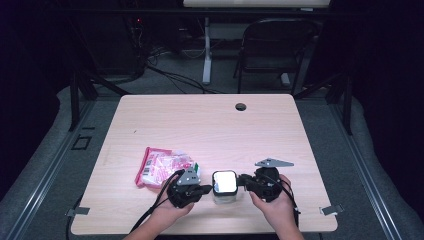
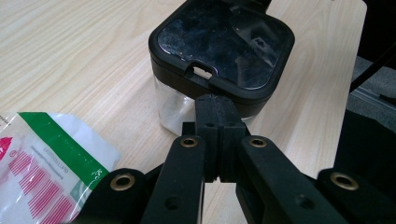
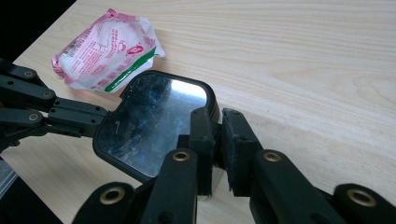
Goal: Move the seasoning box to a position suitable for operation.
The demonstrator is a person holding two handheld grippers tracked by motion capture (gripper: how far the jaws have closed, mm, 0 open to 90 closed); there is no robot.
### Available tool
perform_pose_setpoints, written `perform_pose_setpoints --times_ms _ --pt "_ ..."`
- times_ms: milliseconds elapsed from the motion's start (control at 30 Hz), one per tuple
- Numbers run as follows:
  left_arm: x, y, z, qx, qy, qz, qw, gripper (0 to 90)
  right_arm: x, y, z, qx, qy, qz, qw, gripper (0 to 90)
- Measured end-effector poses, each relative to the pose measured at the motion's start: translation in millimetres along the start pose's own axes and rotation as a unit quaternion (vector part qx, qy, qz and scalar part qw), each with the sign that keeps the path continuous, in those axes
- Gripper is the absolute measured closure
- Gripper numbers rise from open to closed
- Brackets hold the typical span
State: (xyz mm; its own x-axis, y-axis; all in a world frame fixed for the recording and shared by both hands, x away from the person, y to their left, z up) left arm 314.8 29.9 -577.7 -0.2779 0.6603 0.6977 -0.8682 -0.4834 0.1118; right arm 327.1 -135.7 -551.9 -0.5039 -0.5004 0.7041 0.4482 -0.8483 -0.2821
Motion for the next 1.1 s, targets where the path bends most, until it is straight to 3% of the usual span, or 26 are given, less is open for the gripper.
perform_pose_setpoints --times_ms 533,667,833,1100 --pt "0.9 -0.9 1.4 0.002 0.001 0.000 1.0000 90.0 0.4 0.0 -1.1 -0.010 0.002 0.002 0.9999 83.1" --pt "-1.3 -0.7 -1.1 -0.006 -0.012 0.002 0.9999 90.0 0.4 0.1 -1.4 -0.005 0.004 -0.001 1.0000 83.1" --pt "-0.5 -0.3 -0.1 -0.005 -0.006 0.004 1.0000 90.0 0.5 0.2 -1.7 -0.005 0.005 -0.002 1.0000 83.1" --pt "2.3 0.6 2.7 0.003 0.004 -0.009 0.9999 90.0 0.7 0.0 -1.9 -0.007 0.007 -0.006 0.9999 83.4"
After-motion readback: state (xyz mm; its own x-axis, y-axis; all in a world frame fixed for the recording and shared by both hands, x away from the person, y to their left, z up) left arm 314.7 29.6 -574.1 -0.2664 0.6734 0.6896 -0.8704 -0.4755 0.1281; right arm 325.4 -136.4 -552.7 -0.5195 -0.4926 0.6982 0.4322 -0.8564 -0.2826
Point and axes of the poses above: each handheld gripper's, and its own axes: x roughly backward along the jaws, z roughly out of its top, y roughly to its right, the point moved 8 cm from there along -x, roughly forward along the jaws, and after that the axes turned 5 degrees about -y, right-handed, at the moved point
